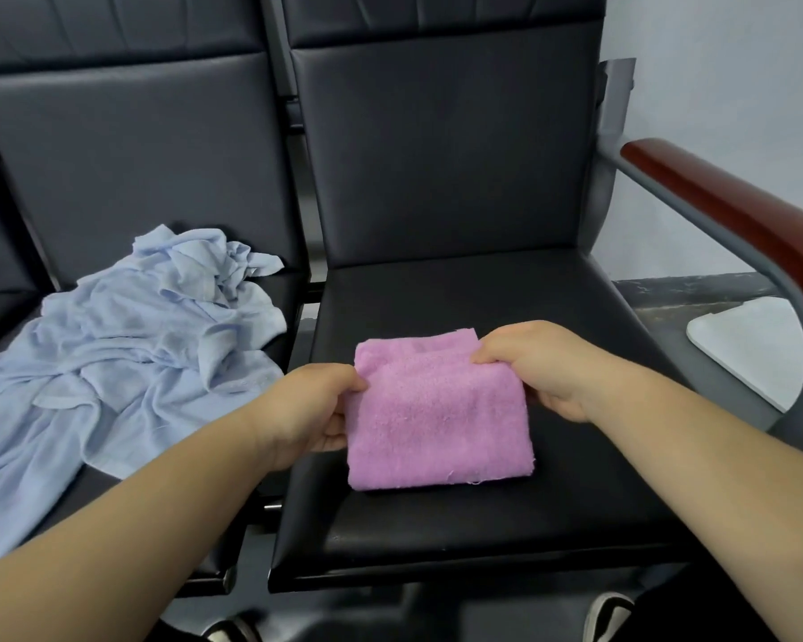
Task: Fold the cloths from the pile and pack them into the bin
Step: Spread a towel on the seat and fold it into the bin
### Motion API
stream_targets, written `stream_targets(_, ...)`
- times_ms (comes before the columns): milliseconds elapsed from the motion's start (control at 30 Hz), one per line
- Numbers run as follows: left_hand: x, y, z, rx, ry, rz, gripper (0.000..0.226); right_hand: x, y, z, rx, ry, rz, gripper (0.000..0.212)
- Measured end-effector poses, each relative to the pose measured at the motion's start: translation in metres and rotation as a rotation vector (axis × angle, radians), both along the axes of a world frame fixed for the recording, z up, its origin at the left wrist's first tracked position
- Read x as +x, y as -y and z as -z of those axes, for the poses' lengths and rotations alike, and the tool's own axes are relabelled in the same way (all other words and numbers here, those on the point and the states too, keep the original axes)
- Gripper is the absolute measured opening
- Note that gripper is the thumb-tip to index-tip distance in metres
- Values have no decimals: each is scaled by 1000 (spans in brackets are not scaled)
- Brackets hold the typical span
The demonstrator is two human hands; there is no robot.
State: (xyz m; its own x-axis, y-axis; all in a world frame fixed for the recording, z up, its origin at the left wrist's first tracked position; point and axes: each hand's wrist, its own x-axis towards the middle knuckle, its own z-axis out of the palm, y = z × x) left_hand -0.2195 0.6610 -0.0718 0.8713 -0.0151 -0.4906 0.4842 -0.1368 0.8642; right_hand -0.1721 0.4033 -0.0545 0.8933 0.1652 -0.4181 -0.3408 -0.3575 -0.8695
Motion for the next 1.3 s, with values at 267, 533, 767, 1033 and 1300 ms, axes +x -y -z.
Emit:
stream_targets(267,32,-3,12,99,167,-104,43,22,-20,9,-138,229,132,13)
stream_targets(533,61,1,32,517,277,-80,23,55,-31,33,-211,281,198,14)
stream_targets(767,71,-1,46,1023,335,15,30,73,-25,43,-495,270,89,28)
stream_targets(1033,59,6,25,899,75,216,28,48,-21,22,-633,-27,-139,39)
stream_targets(1300,54,21,-2,383,135,-52,13,36,-32,18,-248,31,12,21)
